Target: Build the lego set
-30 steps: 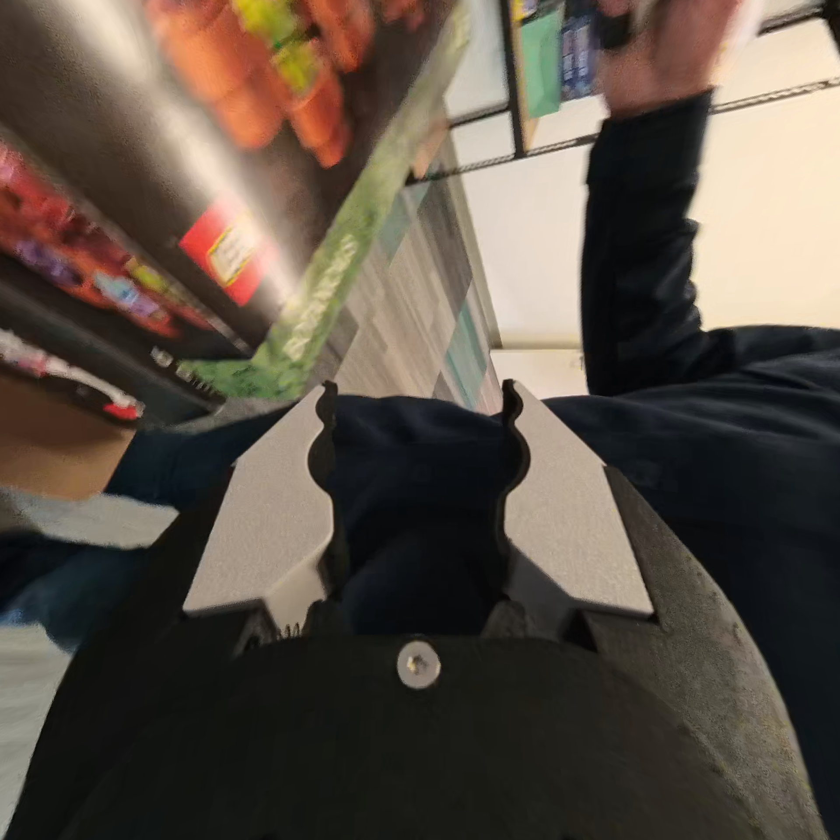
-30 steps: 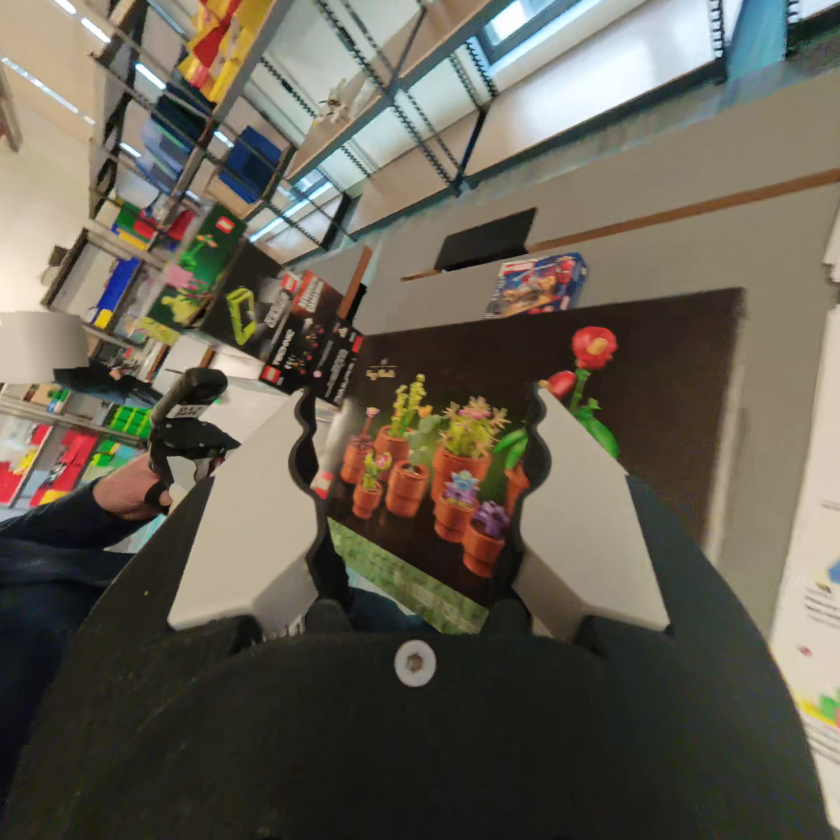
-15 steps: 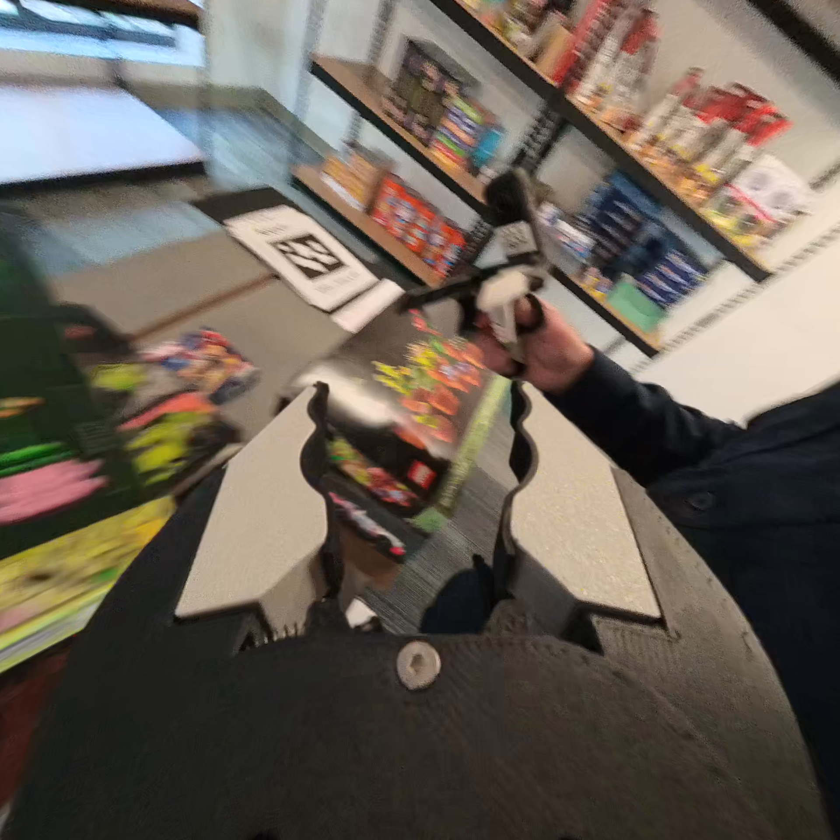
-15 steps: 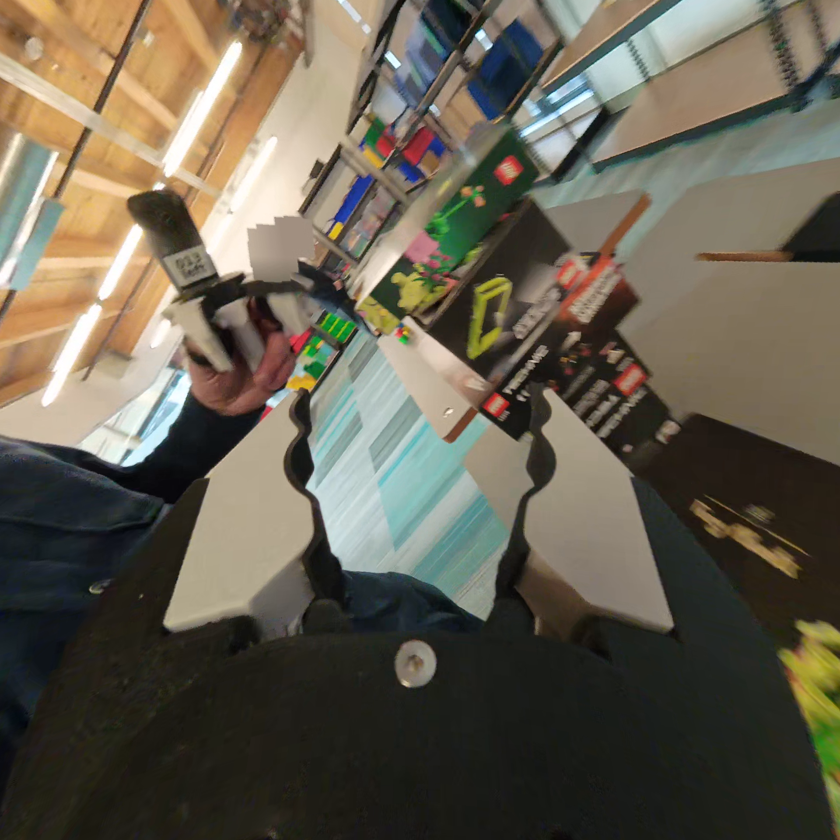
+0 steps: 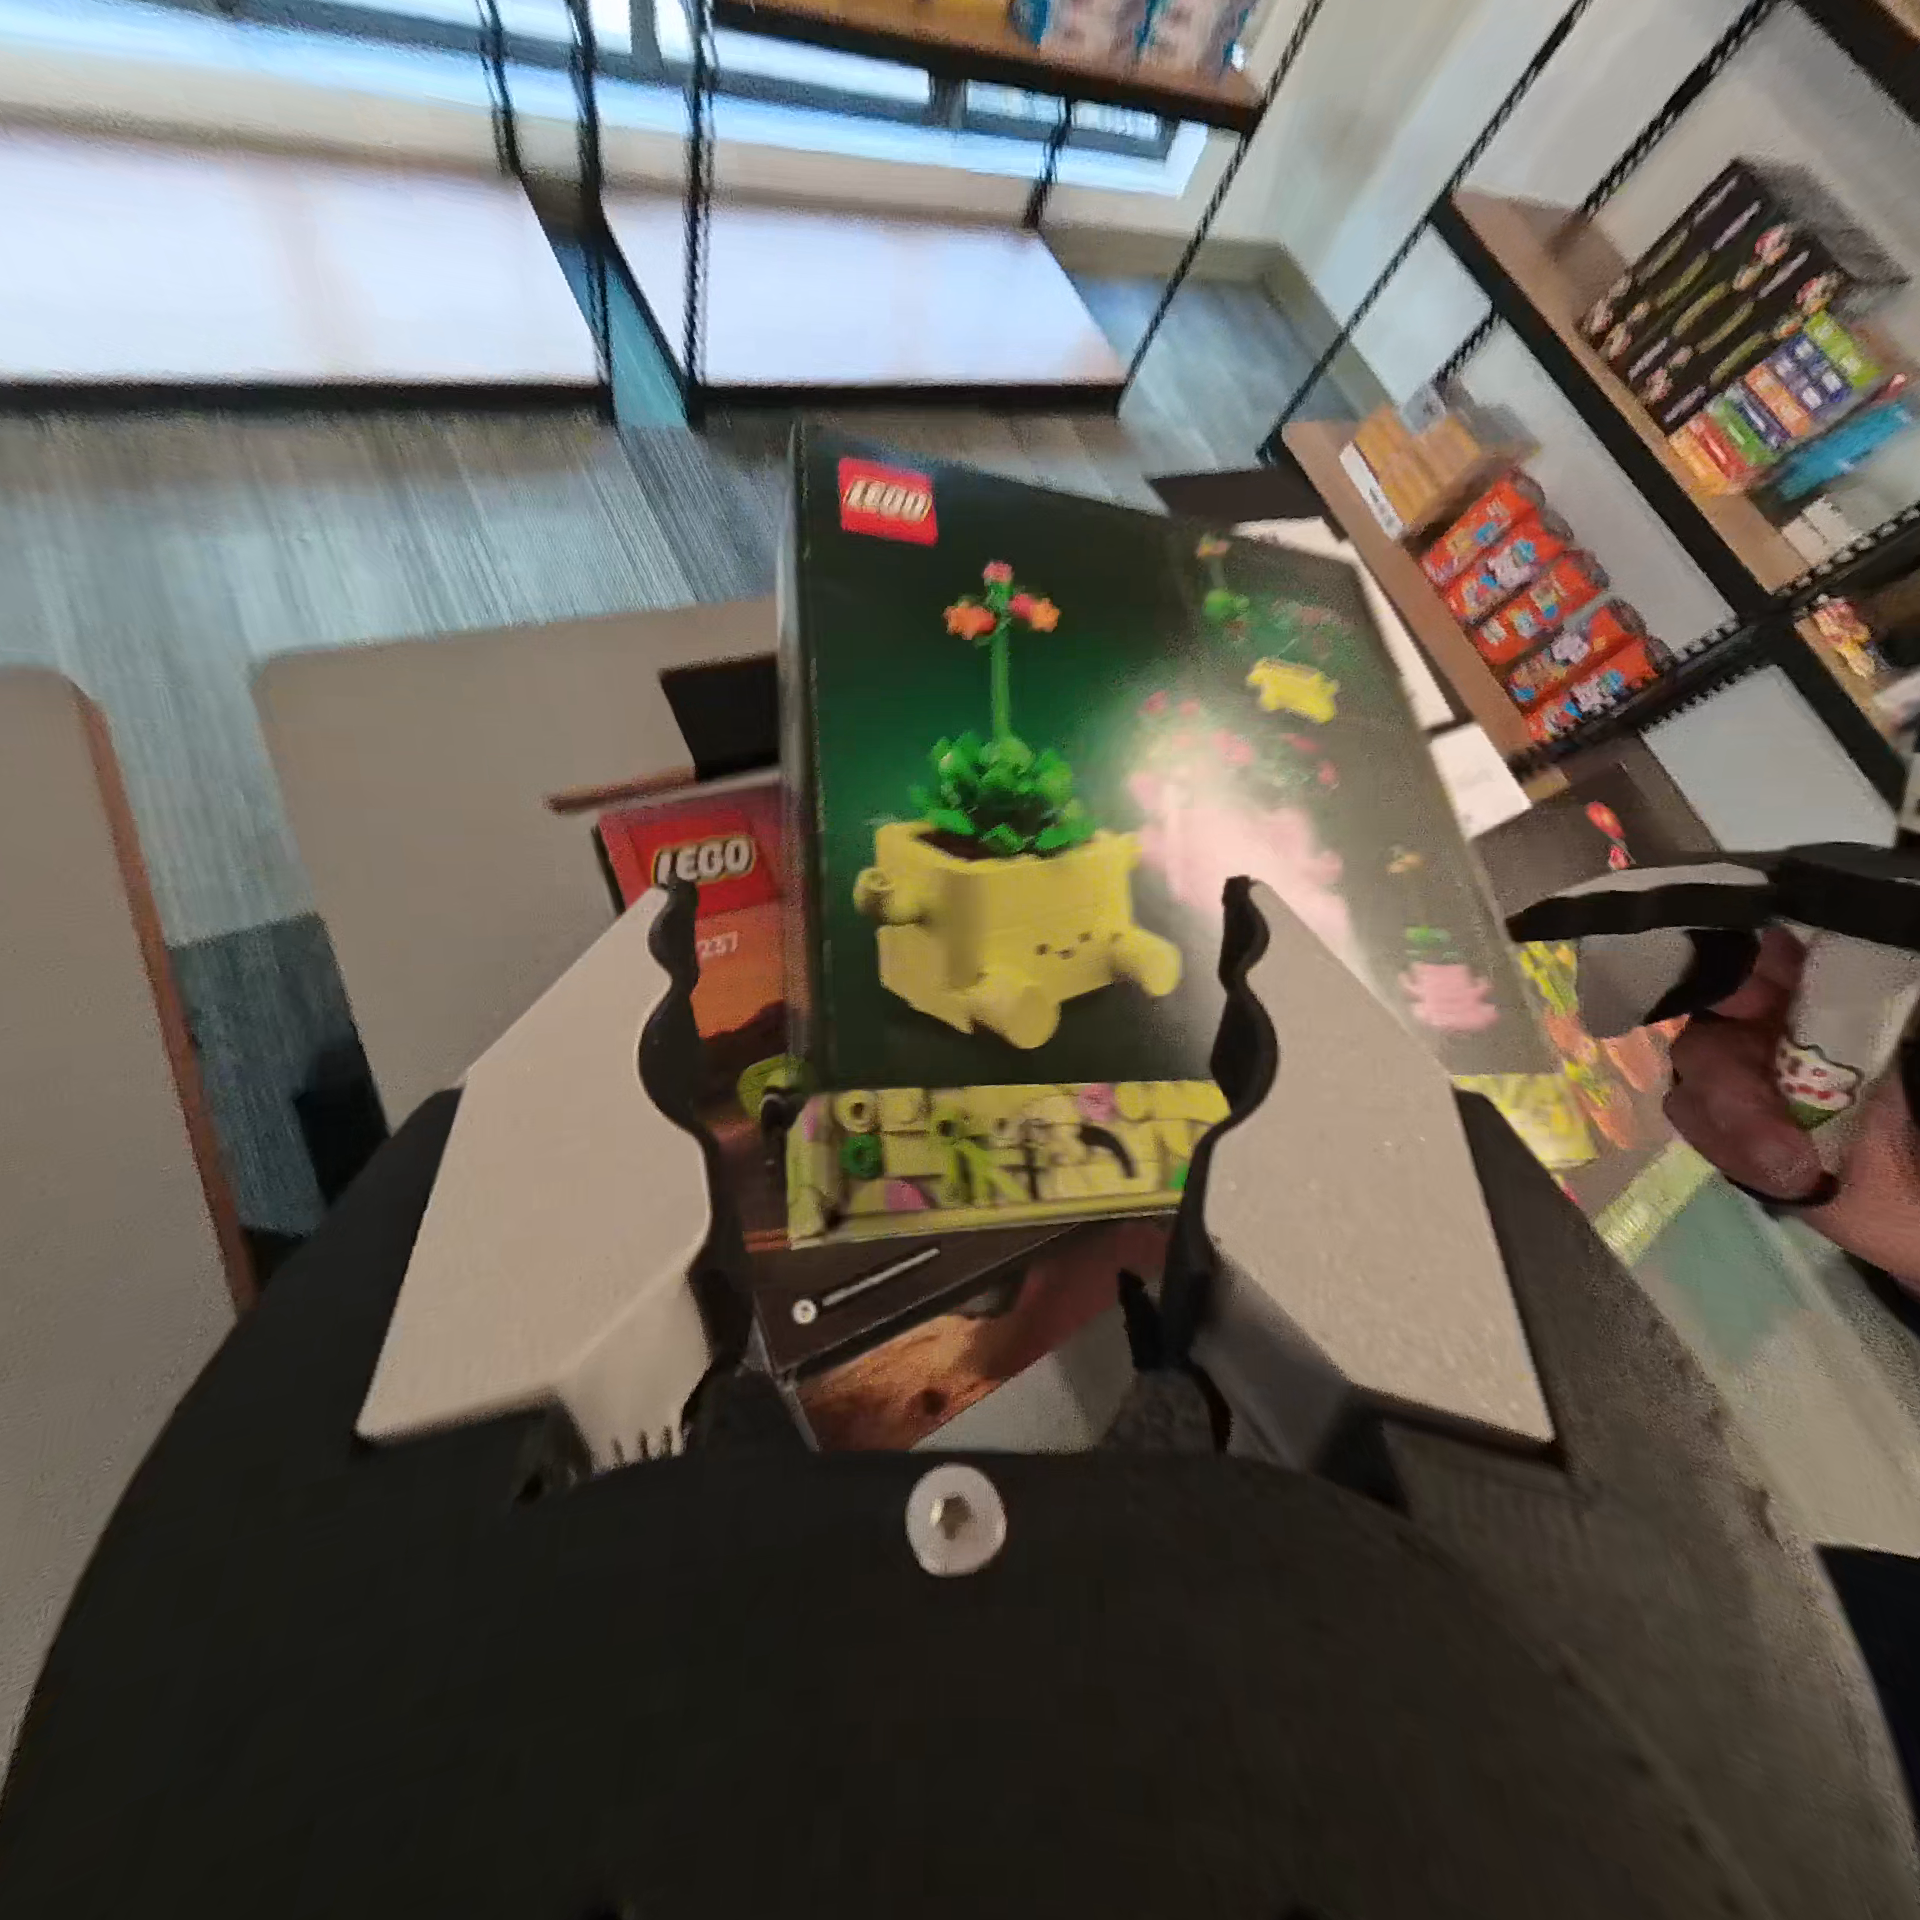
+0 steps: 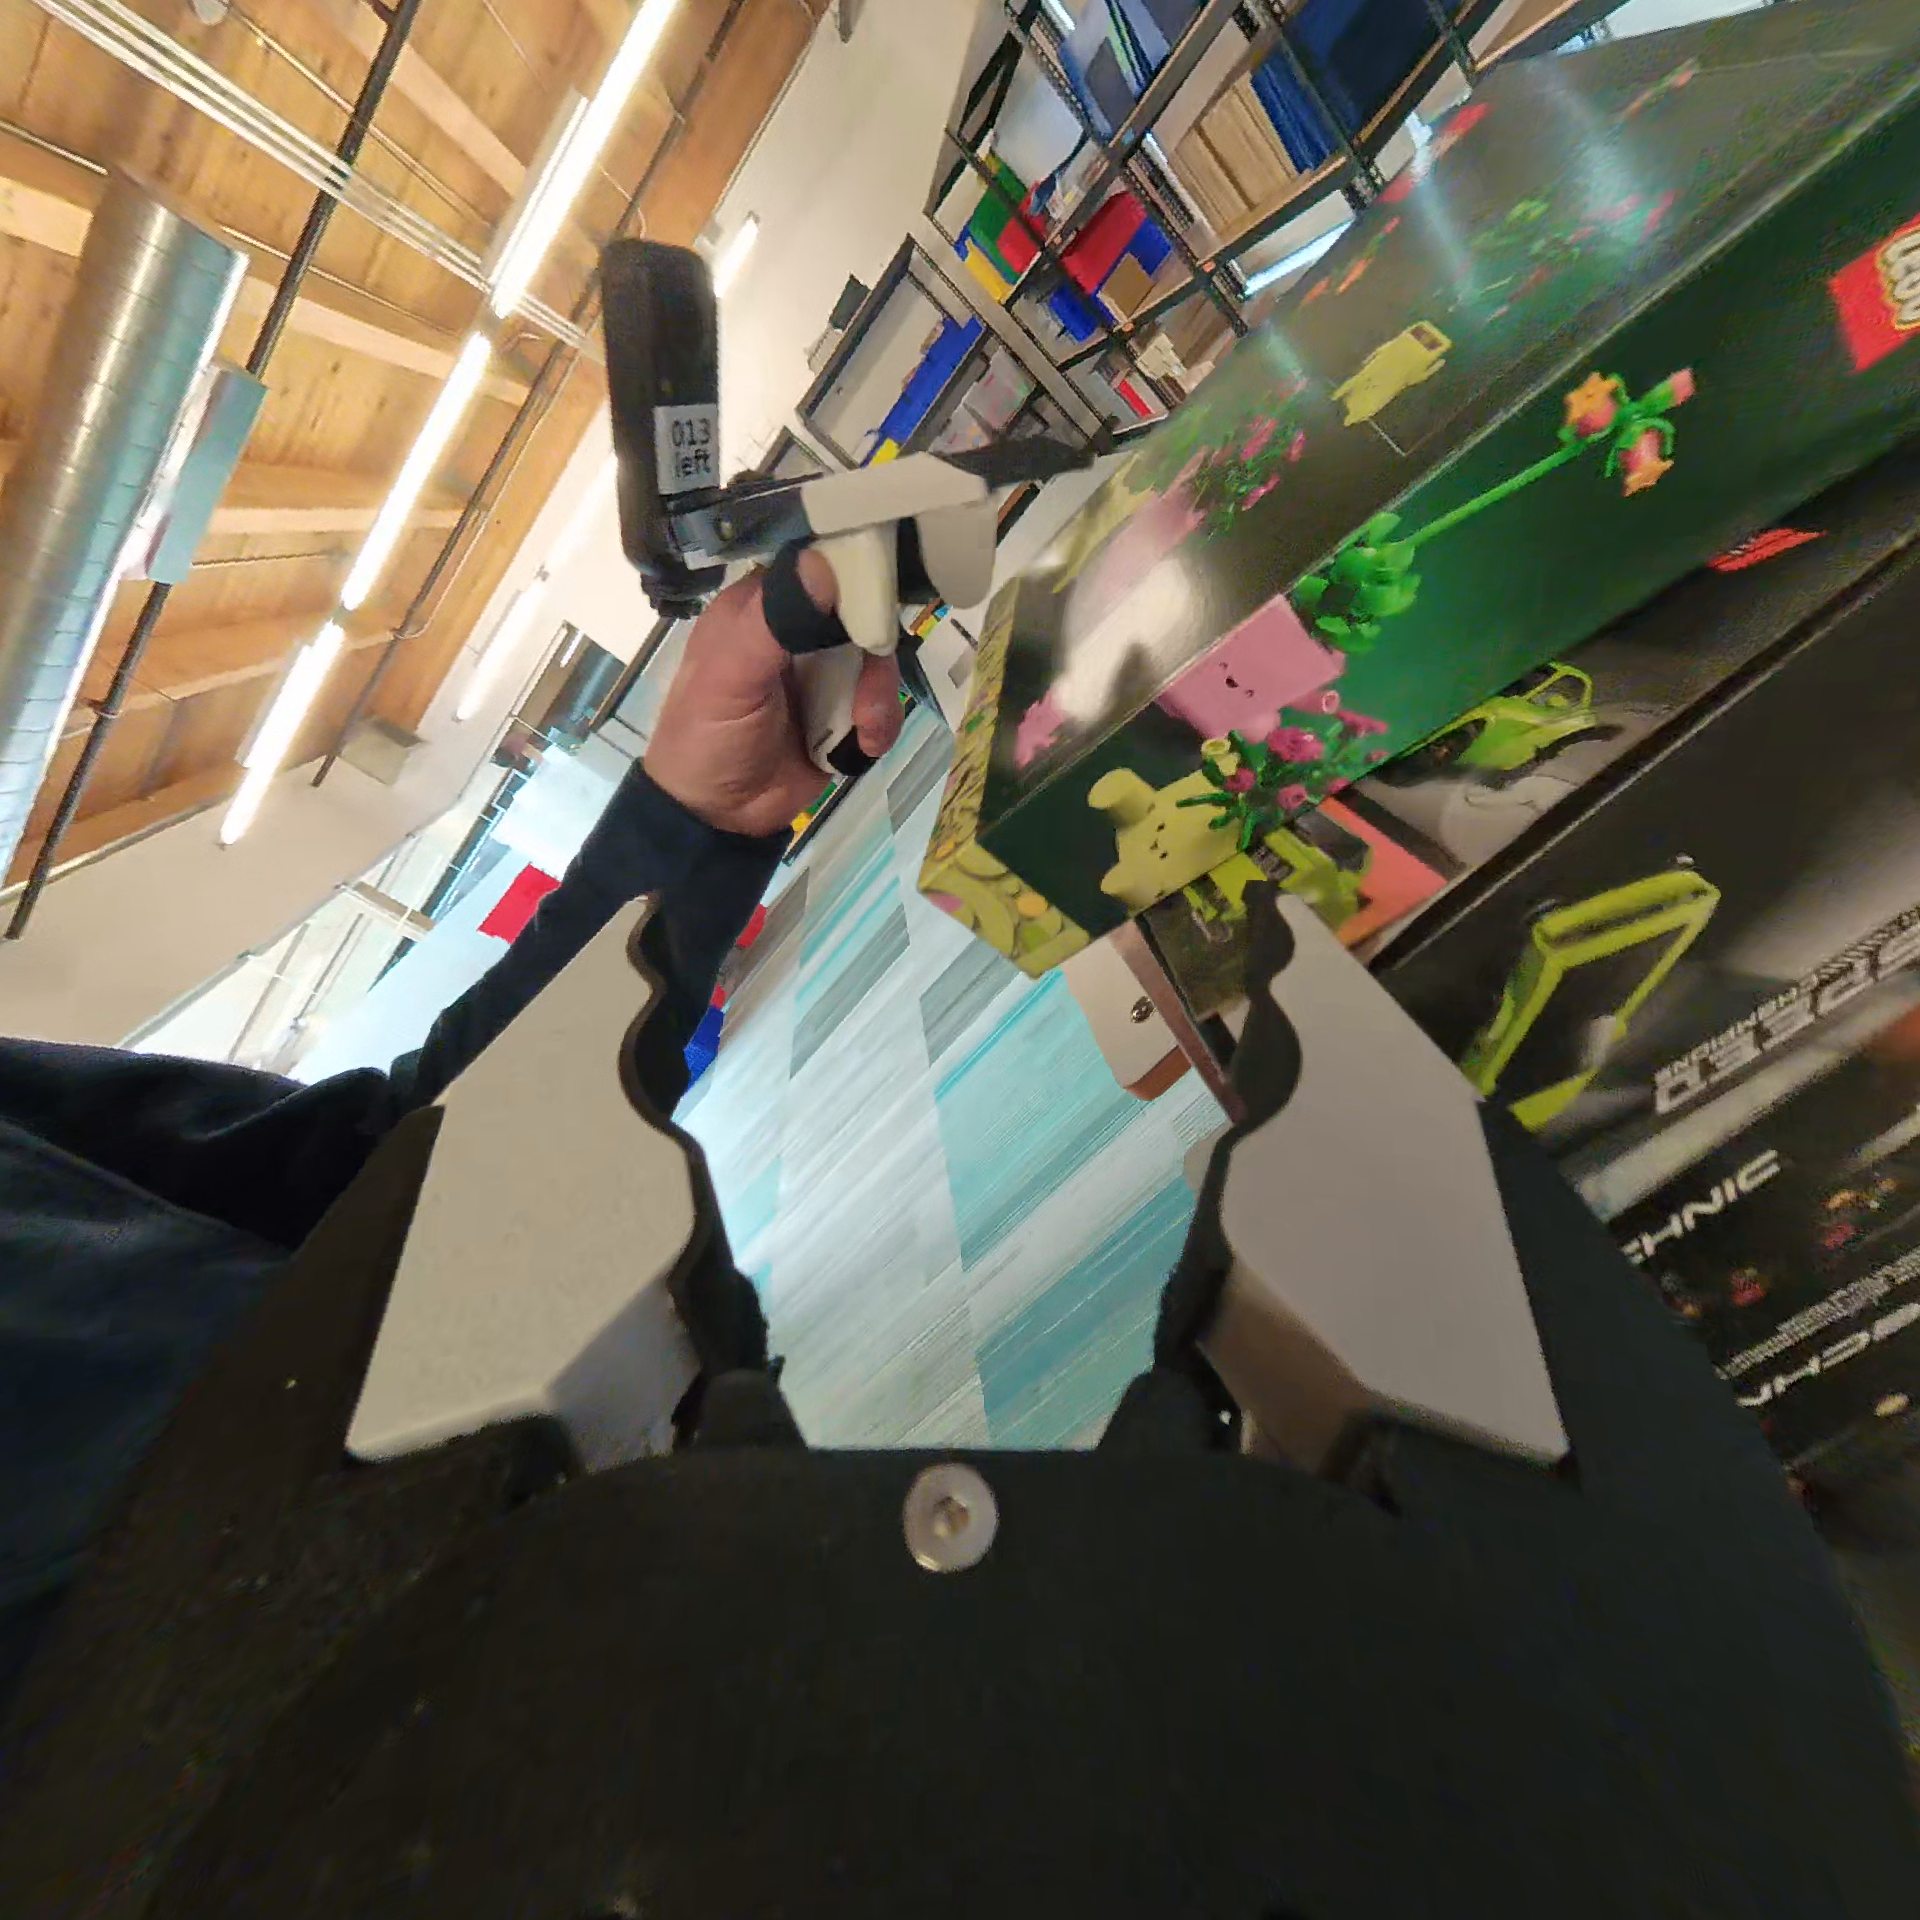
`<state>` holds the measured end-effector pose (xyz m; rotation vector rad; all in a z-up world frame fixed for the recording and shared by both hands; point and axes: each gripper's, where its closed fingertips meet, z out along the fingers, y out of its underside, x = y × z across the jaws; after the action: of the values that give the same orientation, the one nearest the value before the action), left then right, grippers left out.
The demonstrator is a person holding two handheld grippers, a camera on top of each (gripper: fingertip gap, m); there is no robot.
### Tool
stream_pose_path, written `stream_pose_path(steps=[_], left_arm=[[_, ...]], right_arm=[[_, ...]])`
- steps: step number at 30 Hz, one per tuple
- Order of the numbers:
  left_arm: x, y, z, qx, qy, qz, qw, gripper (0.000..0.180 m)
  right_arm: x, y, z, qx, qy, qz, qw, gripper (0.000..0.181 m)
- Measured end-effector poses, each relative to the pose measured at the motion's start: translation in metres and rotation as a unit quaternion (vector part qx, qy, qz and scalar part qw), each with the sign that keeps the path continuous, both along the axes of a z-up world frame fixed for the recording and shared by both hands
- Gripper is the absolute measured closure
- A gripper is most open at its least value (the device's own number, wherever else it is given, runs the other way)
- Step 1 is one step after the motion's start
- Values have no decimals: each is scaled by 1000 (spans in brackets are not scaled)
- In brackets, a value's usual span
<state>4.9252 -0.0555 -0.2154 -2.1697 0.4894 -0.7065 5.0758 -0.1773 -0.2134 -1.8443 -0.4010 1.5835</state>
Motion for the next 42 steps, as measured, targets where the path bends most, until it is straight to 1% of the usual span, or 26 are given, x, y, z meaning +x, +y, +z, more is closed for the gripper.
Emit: stream_pose_path(steps=[2,3,4,5,6,7,8,9,11,13,15,17,18,21,22,23,26,29,32,33,35,37,42], left_arm=[[3,1,-26,-78,-23,-19,997,83],[10,-3,-35,-114,-47,-38,992,90],[15,-4,-37,-123,-72,-43,989,96],[16,-2,-36,-111,-82,-37,990,102],[21,-5,-37,-110,-83,-45,989,103],[25,-9,-38,-110,-79,-49,990,102],[27,-11,-37,-102,-73,-45,991,102],[30,-15,-36,-98,-69,-44,992,101],[36,-26,-36,-98,-62,-48,992,99],[45,-39,-36,-102,-70,-54,991,103],[56,-52,-35,-113,-88,-63,988,109],[65,-60,-36,-119,-106,-67,985,112],[69,-64,-36,-121,-112,-74,984,114],[82,-73,-35,-131,-133,-87,979,118],[87,-76,-36,-133,-136,-88,978,119],[91,-78,-36,-131,-135,-87,978,118],[101,-87,-34,-129,-128,-96,979,117],[119,-100,-30,-123,-124,-117,978,115],[147,-118,-27,-123,-130,-146,973,114],[158,-124,-26,-125,-136,-155,970,115],[183,-138,-23,-129,-150,-176,964,113],[210,-151,-22,-128,-157,-197,959,113],[278,-183,-39,-152,-146,-252,944,101]], right_arm=[[-10,7,-6,-15,0,-2,1000,73],[-13,9,-9,-22,0,-4,1000,74],[-16,11,-10,-25,1,-8,1000,76],[-17,13,-12,-27,0,-12,1000,78],[-18,13,-14,-30,1,-13,999,80],[-17,14,-16,-36,-3,-20,999,80],[-14,16,-17,-39,-5,-26,999,86],[-10,17,-17,-43,-1,-31,999,87],[1,19,-17,-56,13,-42,997,87],[17,21,-16,-67,27,-62,995,86],[31,22,-23,-66,14,-87,994,83],[39,20,-34,-76,0,-99,992,86],[38,18,-39,-92,4,-91,992,85],[16,-1,-49,-146,24,-8,989,84],[15,-2,-48,-136,21,-9,990,84],[16,-3,-45,-123,15,-8,992,93],[29,-6,-38,-129,33,-4,991,96],[49,-13,-30,-116,47,-11,992,99],[82,-20,-18,-107,79,-22,991,101],[94,-24,-18,-110,82,-23,990,103],[122,-32,-20,-108,80,-32,990,115],[150,-42,-17,-94,87,-45,991,115],[216,-69,-29,-117,65,-76,988,115]])
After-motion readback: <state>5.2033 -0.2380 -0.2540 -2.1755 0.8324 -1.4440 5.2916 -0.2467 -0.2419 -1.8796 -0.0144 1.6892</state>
